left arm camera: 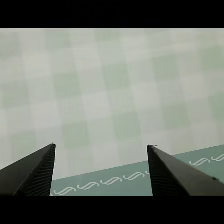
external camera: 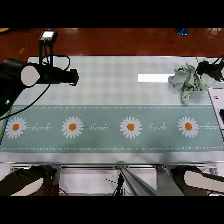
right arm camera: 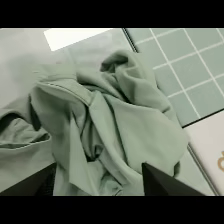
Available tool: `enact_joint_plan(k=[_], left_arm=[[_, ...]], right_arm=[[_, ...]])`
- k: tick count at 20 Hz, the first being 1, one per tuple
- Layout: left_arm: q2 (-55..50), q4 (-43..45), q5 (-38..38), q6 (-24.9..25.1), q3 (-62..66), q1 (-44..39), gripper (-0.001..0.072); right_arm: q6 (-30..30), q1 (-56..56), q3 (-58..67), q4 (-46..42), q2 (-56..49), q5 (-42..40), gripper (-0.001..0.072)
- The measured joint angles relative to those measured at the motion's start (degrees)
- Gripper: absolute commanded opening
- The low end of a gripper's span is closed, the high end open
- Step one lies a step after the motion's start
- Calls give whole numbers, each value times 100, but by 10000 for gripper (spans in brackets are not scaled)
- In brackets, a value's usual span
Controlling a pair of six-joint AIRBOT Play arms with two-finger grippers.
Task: Fold the shirts.
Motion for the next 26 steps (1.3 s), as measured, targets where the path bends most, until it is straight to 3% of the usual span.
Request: enact_joint_plan(k=[7, 8, 10, 11, 13, 14, 15, 22, 26], left_arm=[[-9, 2, -20, 4, -2, 0, 674], [-11, 2, -22, 4, -2, 0, 674], [-9, 2, -26, 4, -2, 0, 673], [-9, 2, -28, 4, -2, 0, 674], [-9, 2, -33, 4, -2, 0, 629], [-9, 2, -48, 33, 9, 0, 518], [-2, 2, -61, 101, 44, 0, 489], [98, 0, -968, 455, 1502, -2, 475], [310, -2, -1685, 496, 2765, -7, 475]], right_arm=[[151, -474, 0, 490, -981, -306, 572], [151, -481, 0, 520, -1119, -343, 516], [151, -466, 0, 538, -1364, -398, 112], [155, -450, 0, 599, -1451, -411, 26], [160, -409, 4, 645, -1513, -437, 25], [105, -385, 2, 695, -1473, -426, 25], [-2, -361, 0, 758, -1351, -387, 25], [-1287, -37, 4, 879, 1032, -533, 24], [-1580, 444, 7, 935, 2903, -723, 24]])
